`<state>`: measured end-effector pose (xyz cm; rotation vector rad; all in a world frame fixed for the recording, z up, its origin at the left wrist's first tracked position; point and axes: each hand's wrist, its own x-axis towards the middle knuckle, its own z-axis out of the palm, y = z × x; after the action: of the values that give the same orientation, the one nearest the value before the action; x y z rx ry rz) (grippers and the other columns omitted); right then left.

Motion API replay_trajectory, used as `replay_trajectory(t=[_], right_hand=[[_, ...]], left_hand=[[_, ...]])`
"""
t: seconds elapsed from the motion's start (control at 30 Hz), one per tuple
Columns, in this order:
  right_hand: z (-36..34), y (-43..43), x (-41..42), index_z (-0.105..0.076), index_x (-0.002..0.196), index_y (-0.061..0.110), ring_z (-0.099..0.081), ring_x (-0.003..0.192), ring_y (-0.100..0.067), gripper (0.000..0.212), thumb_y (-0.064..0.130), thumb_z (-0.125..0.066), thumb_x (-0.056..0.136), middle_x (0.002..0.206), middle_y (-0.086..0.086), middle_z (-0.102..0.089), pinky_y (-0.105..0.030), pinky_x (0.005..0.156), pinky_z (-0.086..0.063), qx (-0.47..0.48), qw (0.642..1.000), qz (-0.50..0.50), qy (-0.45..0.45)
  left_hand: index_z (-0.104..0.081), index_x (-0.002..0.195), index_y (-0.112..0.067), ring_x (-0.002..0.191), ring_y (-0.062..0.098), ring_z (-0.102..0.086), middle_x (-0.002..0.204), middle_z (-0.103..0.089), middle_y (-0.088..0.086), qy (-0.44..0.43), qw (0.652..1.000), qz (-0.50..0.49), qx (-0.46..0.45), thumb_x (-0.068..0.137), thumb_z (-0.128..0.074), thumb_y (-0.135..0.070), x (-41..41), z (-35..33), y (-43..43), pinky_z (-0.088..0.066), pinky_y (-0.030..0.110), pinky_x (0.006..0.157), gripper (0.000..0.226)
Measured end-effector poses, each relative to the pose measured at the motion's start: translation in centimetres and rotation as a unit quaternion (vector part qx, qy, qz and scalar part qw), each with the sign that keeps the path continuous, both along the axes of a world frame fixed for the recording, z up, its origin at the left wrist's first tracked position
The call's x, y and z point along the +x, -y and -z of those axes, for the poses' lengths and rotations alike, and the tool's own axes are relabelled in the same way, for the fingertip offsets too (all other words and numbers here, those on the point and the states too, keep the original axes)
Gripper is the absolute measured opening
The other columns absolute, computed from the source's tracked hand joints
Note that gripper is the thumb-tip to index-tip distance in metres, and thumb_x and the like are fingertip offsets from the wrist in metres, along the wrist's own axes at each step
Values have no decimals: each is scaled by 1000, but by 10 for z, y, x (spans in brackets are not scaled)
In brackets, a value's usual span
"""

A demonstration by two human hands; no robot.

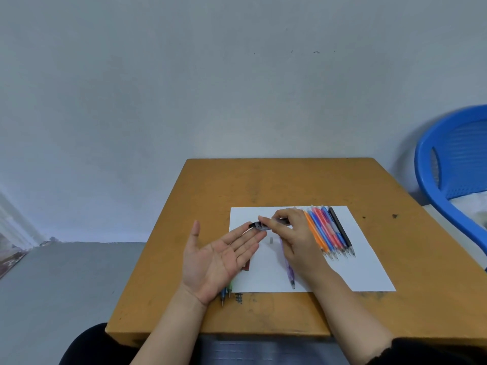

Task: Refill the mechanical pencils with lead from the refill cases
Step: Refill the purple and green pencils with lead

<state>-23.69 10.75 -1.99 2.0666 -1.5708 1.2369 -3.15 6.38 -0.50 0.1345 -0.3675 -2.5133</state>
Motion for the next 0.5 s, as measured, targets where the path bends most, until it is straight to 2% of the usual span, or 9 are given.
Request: replay_trajectory(t=[0.13,0.3,0.4,0.5], right_hand=[[-2,-1,-1,-63,124,14,-49,101,-21,41,3,-41,91,103,-9,-59,-27,85,-44,-5,1000,-7,2],[-10,-8,1,-41,140,12,-49,103,-19,57,-7,-51,87,104,-3,-59,-17,96,-36,-18,999,-24,42],[-11,-12,2,-36,141,12,-51,102,-21,65,-10,-56,83,107,2,-57,-21,95,-41,-37,997,-31,58],[-11,-13,2,-38,138,9,-54,104,-21,56,-1,-53,85,110,3,-54,-25,93,-47,-59,996,-27,60]], left_hand=[[-26,140,17,141,47,-22,151,-20,34,-9,1000,14,4,82,-57,-62,1,7,4,-29,52,114,102],[-24,142,15,142,44,-20,152,-19,33,-4,1000,14,-18,83,-58,-61,2,14,6,-22,49,117,101],[-22,142,15,143,43,-18,153,-17,33,1,999,13,-29,83,-59,-57,3,16,7,-18,49,118,100],[-23,142,15,143,44,-19,153,-18,32,8,999,7,-33,82,-62,-55,3,16,7,-18,49,118,100]])
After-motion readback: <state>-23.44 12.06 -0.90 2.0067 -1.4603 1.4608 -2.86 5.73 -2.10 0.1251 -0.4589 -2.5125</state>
